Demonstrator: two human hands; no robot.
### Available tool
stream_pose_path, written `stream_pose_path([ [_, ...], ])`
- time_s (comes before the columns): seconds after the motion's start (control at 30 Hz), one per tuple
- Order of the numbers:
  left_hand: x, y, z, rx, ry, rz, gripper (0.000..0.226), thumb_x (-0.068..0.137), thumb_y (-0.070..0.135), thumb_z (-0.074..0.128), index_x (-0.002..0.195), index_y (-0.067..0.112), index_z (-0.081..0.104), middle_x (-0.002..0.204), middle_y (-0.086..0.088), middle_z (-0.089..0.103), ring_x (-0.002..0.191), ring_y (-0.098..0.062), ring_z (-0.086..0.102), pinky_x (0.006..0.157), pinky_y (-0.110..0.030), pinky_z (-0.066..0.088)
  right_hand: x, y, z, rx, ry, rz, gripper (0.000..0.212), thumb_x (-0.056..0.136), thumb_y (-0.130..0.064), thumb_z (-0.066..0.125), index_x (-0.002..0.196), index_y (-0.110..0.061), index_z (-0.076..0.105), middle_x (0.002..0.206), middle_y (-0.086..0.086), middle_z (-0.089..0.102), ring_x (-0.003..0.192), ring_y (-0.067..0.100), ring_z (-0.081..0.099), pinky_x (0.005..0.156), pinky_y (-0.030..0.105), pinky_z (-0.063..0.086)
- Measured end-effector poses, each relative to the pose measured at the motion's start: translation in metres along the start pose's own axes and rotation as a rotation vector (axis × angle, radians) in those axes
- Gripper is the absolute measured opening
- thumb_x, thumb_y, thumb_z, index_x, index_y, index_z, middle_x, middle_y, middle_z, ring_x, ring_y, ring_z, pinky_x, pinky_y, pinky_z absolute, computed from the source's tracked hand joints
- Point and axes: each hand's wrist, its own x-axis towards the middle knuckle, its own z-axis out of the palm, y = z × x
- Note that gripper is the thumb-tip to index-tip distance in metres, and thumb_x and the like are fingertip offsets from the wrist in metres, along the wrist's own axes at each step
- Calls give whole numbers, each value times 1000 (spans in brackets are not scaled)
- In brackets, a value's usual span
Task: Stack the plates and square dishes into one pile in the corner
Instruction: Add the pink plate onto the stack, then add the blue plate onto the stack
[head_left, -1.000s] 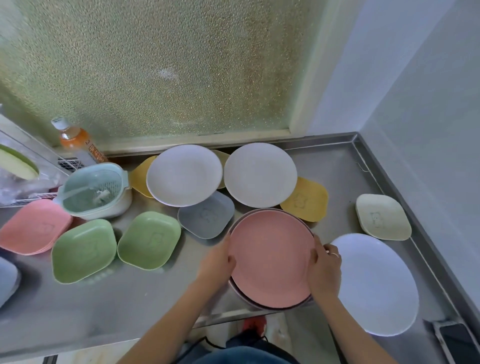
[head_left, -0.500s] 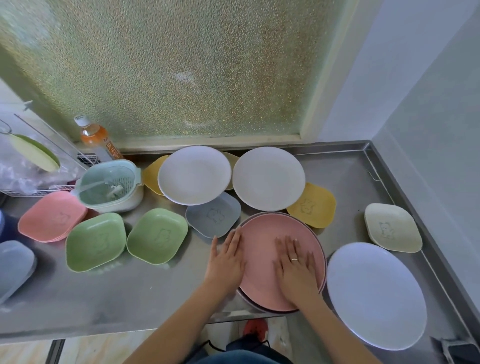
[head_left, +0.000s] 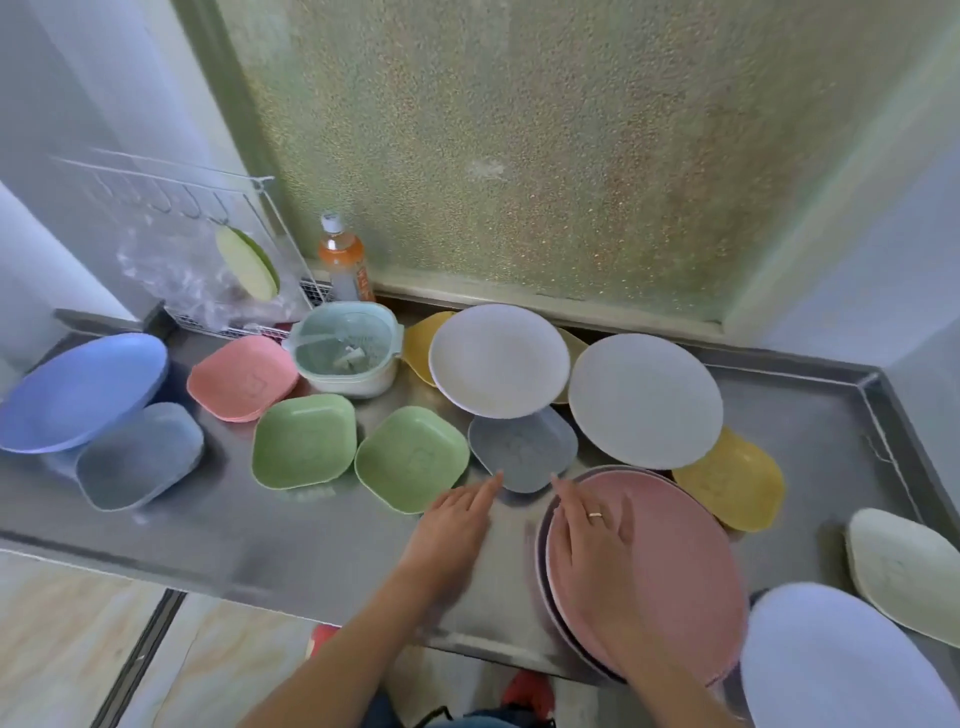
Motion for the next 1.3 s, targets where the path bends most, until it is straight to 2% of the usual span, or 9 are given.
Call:
stream_pose_path([
  [0.1,-19,-52,-29,-72,85,-92,67,89,1,40,149,19,15,156,0,22,137,-22,33,110,-28,25,28,-52,28,43,33,-145,41,90,-28,29,125,-26,51,102,-8,68,106,15,60,108,43,17],
  [0.27,-47,-178,-71,30,352,-247,64,58,-12,60,118,10,54,115,-13,61,89,-34,66,72,-36,55,70,-160,84,147,-72,-340,45,87,-19,32,127,-22,53,108,-1,68,106,16,54,102,41,32],
  [0.43,-74,-296,-118,145,374,-411,48,64,-2,57,109,14,47,100,-11,64,81,-34,64,65,-39,52,115,-286,136,233,-134,-544,43,84,-9,44,124,-16,57,104,7,69,100,29,57,92,44,41],
  [0.63,-85,-401,-132,219,258,-641,64,80,8,63,139,4,39,142,-14,47,131,-27,47,104,-45,41,153,-398,185,314,-200,-624,48,81,-2,47,127,-15,55,111,6,66,104,20,52,90,40,41],
  [0.73,-83,-431,-130,187,89,-646,57,98,19,37,149,14,11,157,-2,21,146,-17,16,117,-39,15,160,-418,203,299,-266,-558,49,83,-3,45,130,-16,51,118,6,63,110,26,55,95,43,40],
  [0.93,-83,-438,-129,153,27,-554,54,94,-4,33,143,19,29,153,8,28,146,-15,14,117,-47,5,173,-421,218,221,-330,-488,53,85,-3,44,134,-24,47,130,3,56,114,29,53,93,43,42],
  [1.1,-112,-443,-124,265,234,-399,73,52,-7,83,112,19,51,112,6,70,116,-22,61,91,-62,46,177,-425,221,352,-362,-454,61,90,-4,44,141,-35,32,150,4,32,124,21,45,95,31,44],
  [1.17,-119,-442,-121,271,264,-309,82,46,-4,87,113,20,48,111,7,71,113,-23,63,95,-60,43,175,-430,220,656,-294,-260,48,94,-15,47,139,-29,36,141,2,44,121,16,48,94,17,40],
  [1.3,-122,-425,-115,343,407,-86,53,78,4,60,126,19,45,122,7,66,118,-26,59,110,-51,20,181,-437,205,1059,-199,303,37,93,-38,48,125,-20,43,111,-3,59,97,17,58,77,30,50],
])
